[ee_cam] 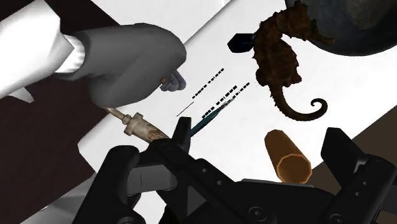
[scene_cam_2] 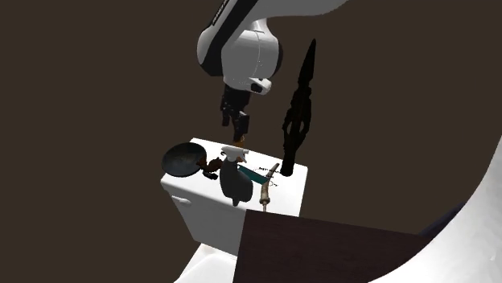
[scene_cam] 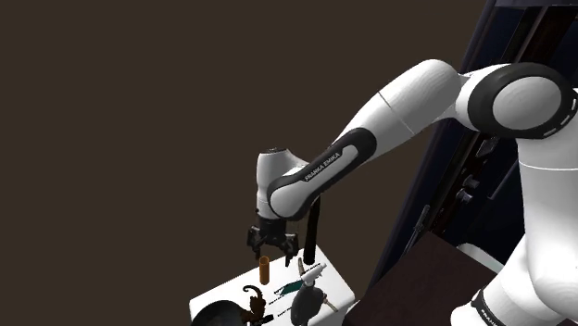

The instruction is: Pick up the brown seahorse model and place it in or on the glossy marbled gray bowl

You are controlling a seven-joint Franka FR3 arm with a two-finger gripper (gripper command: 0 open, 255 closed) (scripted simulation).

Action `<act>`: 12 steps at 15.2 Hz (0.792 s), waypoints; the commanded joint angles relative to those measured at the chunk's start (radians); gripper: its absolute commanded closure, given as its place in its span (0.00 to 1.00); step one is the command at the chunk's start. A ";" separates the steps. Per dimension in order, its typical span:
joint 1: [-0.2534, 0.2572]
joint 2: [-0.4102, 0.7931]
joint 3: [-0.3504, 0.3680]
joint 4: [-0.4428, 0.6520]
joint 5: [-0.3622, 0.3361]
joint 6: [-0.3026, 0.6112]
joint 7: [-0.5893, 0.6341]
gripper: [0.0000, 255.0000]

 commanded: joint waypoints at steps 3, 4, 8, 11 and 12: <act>0.056 0.161 -0.049 0.151 -0.022 0.008 0.097 0.00; 0.069 0.201 -0.060 0.193 -0.024 0.006 0.118 0.00; 0.098 0.300 -0.084 0.292 -0.028 0.007 0.162 0.00; 0.108 0.328 -0.088 0.295 -0.032 0.033 0.165 0.00; 0.113 0.337 -0.092 0.296 -0.030 0.042 0.164 0.00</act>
